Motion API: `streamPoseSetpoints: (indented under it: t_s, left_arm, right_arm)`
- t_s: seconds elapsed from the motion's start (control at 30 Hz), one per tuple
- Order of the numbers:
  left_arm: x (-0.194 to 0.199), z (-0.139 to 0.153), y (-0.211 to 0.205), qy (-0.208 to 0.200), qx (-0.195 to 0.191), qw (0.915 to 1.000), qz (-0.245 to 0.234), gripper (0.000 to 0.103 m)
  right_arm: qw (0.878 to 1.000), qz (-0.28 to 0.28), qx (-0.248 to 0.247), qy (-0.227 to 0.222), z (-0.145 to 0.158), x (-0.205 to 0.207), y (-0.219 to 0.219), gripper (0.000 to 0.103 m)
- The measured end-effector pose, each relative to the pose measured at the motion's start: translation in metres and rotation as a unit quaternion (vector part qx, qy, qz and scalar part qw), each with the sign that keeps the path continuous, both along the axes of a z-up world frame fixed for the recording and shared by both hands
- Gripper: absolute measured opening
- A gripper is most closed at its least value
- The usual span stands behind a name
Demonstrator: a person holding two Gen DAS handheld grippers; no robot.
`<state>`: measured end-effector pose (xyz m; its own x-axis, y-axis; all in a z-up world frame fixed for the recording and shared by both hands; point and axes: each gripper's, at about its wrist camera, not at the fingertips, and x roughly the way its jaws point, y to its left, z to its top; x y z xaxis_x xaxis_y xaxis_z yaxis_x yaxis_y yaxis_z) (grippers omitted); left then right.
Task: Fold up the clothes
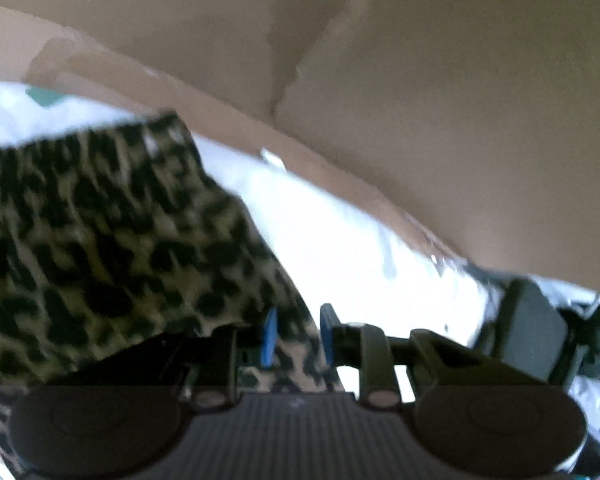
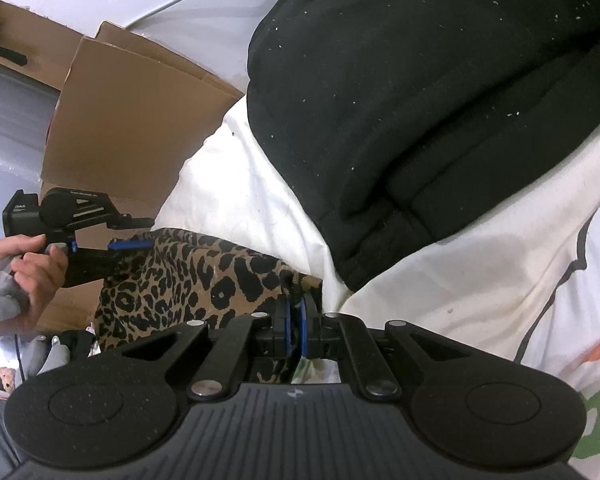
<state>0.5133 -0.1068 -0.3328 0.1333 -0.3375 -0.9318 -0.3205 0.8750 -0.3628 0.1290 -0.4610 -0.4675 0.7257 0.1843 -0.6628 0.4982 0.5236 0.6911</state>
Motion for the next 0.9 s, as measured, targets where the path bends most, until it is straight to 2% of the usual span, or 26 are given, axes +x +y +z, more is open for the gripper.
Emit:
streamPoseSetpoints:
  t_s: [0.1,0.2,0.4,0.47,0.53,0.77,0.9]
  left_arm:
    - [-0.01,-0.001,-0.013,0.011,-0.004,0.9999,-0.011,0.022]
    - [-0.015,-0.001,-0.029,0.019,0.009,0.9996,-0.017,0.018]
    - [-0.013,-0.006,-0.031,0.022,0.023,0.9994,-0.008,0.015]
    - [-0.012,-0.006,-0.031,0.023,0.028,0.9993,-0.006,0.01]
    - [-0.011,-0.002,-0.031,0.021,0.031,0.9993,-0.008,0.001]
    - [-0.012,0.024,-0.027,0.0,0.018,0.9996,-0.02,0.0]
    - [-0.009,0.028,-0.03,-0.007,0.011,0.9995,-0.029,0.0]
  right_arm:
    - [1.0,0.0,0.001,0.0,-0.001,-0.001,0.0,0.002]
    - [1.0,0.0,0.003,-0.001,-0.002,-0.002,0.0,0.003]
    - [1.0,0.002,0.003,0.001,-0.003,0.002,-0.001,0.003]
    - [1.0,0.004,0.003,0.002,-0.003,0.004,-0.002,0.003]
    - [1.0,0.007,0.001,0.002,-0.003,0.006,-0.002,0.004]
    - [1.0,0.004,-0.008,-0.002,0.0,0.002,-0.001,0.002]
    - [1.0,-0.001,-0.012,-0.004,0.002,0.0,-0.004,0.002]
